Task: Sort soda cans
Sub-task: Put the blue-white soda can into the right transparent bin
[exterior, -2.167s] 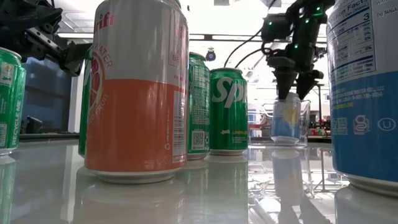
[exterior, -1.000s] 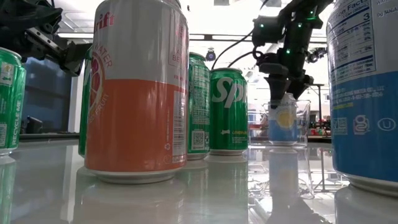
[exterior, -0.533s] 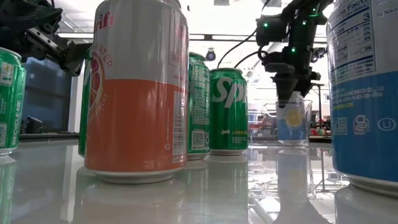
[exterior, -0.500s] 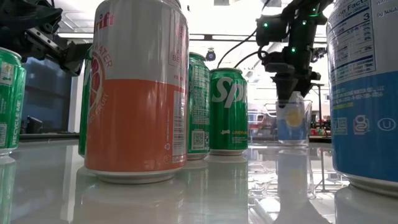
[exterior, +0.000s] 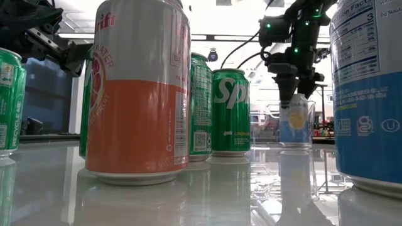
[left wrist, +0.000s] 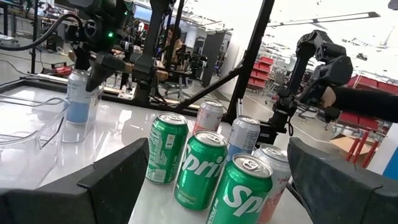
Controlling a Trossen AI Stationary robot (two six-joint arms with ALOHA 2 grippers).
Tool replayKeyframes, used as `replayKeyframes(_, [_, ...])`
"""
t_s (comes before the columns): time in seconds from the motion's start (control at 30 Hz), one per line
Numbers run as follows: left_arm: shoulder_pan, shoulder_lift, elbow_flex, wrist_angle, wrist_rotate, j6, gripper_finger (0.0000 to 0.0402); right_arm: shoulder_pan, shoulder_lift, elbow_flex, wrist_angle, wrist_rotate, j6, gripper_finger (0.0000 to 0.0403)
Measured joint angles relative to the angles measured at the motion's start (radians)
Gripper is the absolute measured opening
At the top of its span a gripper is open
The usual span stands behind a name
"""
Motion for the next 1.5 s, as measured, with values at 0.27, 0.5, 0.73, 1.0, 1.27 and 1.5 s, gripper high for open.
replayKeyframes(0.27, [0.000,0.000,0.000,0.000,0.000,-0.001,0.0360,-0.005,-0.014,0.131,-0.086,0.109,-0.037,0.0342])
replayKeyframes(0.5, [0.000,0.000,0.000,-0.001,0.000,-0.005,0.0360,0.056,-0.015,0.312,-0.105,0.188,-0.114,0.0343])
replayKeyframes(0.73, [0.000,0.000,0.000,-0.006,0.002,-0.054,0.0360,0.340,-0.015,0.408,-0.103,0.360,-0.136,0.0343])
replayKeyframes(1.0, [0.000,0.000,0.000,-0.008,0.002,-0.056,0.0360,0.773,-0.015,0.412,-0.028,0.357,-0.039,0.0344])
replayKeyframes(1.27, [0.001,0.000,0.000,-0.004,0.001,-0.048,0.0360,1.070,0.008,0.373,0.408,0.376,0.089,0.0344])
replayKeyframes(1.5, [0.001,0.000,0.000,-0.003,0.001,-0.047,0.0360,1.137,0.109,0.371,0.612,0.371,0.015,0.0344])
